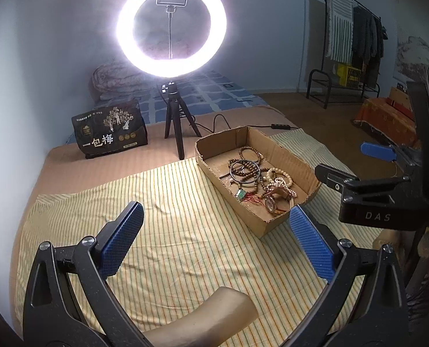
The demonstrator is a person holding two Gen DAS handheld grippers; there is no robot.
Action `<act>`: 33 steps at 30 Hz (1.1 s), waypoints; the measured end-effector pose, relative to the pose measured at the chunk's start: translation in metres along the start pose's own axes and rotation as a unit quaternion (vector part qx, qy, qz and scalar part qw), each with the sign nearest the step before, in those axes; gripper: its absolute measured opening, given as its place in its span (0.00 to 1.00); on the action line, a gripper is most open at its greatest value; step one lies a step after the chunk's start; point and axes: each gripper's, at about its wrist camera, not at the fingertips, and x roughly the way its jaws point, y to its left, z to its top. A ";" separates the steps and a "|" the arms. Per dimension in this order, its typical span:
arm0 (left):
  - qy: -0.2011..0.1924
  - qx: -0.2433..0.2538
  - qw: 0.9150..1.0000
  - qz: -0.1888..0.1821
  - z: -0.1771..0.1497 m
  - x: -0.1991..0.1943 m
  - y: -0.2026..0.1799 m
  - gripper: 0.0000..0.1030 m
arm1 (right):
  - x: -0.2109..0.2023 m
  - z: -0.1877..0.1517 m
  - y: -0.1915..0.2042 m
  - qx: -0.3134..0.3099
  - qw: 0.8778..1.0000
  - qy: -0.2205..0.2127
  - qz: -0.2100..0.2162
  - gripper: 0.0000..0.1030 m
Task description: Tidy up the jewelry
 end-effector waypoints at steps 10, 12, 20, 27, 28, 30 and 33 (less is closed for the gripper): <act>0.002 -0.006 1.000 -0.005 0.001 0.000 0.003 1.00 | 0.001 0.000 -0.002 0.002 1.000 -0.002 0.000 1.00; 0.001 -0.006 1.000 -0.005 0.002 0.000 0.003 1.00 | 0.002 -0.001 -0.001 0.002 1.000 -0.001 -0.001 1.00; 0.001 -0.008 1.000 -0.007 0.004 -0.001 0.002 1.00 | 0.001 -0.002 -0.002 0.002 1.000 0.000 -0.002 1.00; -0.001 -0.007 1.000 -0.005 0.003 -0.001 0.002 1.00 | 0.001 -0.002 -0.004 0.003 1.000 0.000 -0.002 1.00; -0.001 -0.007 1.000 -0.005 0.003 -0.001 0.002 1.00 | 0.001 -0.002 -0.004 0.003 1.000 0.001 -0.002 1.00; 0.000 -0.008 1.000 -0.006 0.003 -0.001 0.002 1.00 | 0.001 -0.002 -0.004 0.003 1.000 0.000 -0.002 1.00; 0.000 -0.007 1.000 -0.006 0.004 -0.002 0.001 1.00 | 0.001 -0.002 -0.004 0.003 1.000 0.001 -0.002 1.00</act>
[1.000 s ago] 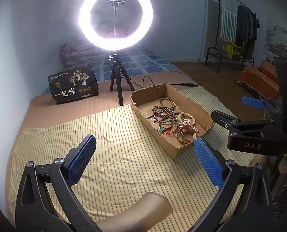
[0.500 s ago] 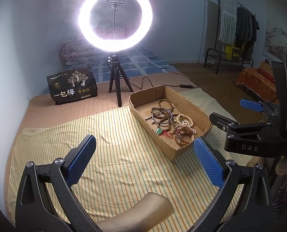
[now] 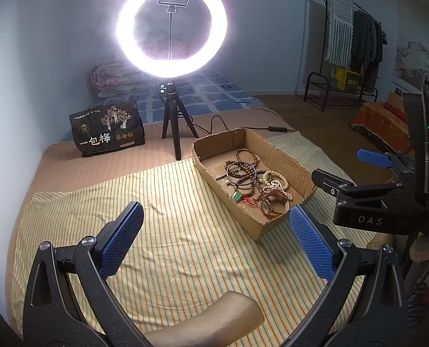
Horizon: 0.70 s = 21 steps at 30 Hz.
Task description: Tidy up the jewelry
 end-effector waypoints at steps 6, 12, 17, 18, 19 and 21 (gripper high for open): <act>0.000 0.000 1.000 -0.001 -0.001 0.000 0.000 1.00 | 0.000 -0.001 0.000 0.001 1.000 0.001 0.000 1.00; 0.000 0.000 1.000 -0.002 -0.001 0.000 0.000 1.00 | 0.000 -0.003 -0.001 0.002 1.000 0.002 0.000 1.00; 0.000 -0.001 1.000 -0.001 0.000 0.000 0.000 1.00 | 0.001 -0.005 -0.001 0.004 1.000 0.003 0.000 1.00; 0.000 -0.001 1.000 -0.001 0.000 0.000 0.000 1.00 | 0.002 -0.005 -0.001 0.004 1.000 0.003 0.000 1.00; 0.000 0.000 1.000 -0.001 -0.001 0.000 0.000 1.00 | 0.001 -0.005 -0.001 0.004 1.000 0.003 0.000 1.00; 0.000 0.000 1.000 -0.001 -0.001 0.000 0.000 1.00 | 0.001 -0.006 -0.001 0.005 1.000 0.004 0.000 1.00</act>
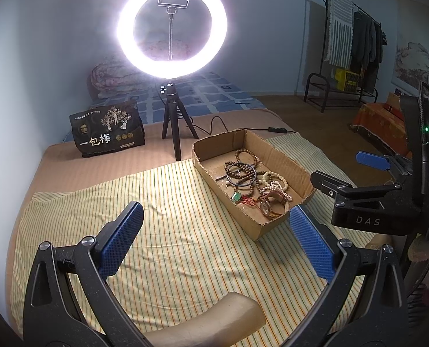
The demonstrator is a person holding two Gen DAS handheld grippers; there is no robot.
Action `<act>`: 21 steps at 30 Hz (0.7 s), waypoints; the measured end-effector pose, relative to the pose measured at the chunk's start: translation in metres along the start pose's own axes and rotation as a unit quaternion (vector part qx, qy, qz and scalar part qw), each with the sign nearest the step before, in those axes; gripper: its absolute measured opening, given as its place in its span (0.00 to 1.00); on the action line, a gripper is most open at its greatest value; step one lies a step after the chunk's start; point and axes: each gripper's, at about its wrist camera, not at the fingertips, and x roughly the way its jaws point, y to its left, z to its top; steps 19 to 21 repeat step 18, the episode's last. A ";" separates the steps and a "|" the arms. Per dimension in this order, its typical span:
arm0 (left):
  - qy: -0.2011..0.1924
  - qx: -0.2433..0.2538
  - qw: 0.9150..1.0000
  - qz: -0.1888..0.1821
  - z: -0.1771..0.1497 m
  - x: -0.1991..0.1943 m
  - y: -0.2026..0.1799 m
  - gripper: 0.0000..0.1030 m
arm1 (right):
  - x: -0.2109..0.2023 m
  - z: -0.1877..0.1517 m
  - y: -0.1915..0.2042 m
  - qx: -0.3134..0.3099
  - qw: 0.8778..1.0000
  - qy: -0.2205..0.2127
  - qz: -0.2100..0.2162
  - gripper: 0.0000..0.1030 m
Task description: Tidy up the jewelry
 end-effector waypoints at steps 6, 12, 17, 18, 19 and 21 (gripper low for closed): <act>0.000 0.000 1.000 0.001 0.002 0.000 -0.001 1.00 | 0.001 0.000 0.001 0.000 1.000 0.000 -0.001 1.00; -0.005 0.001 1.000 0.002 0.001 -0.001 -0.001 1.00 | 0.000 -0.001 0.000 0.001 1.000 0.000 -0.001 1.00; -0.011 0.002 1.000 0.007 0.006 -0.001 -0.002 1.00 | 0.002 -0.001 0.002 -0.001 1.000 0.003 -0.002 1.00; -0.009 0.001 1.000 0.007 0.007 -0.001 -0.001 1.00 | 0.001 -0.002 0.002 -0.001 1.000 0.003 -0.002 1.00; -0.009 0.001 1.000 0.007 0.007 -0.001 -0.001 1.00 | 0.001 -0.002 0.002 -0.001 1.000 0.003 -0.002 1.00; -0.009 0.001 1.000 0.007 0.007 -0.001 -0.001 1.00 | 0.001 -0.002 0.002 -0.001 1.000 0.003 -0.002 1.00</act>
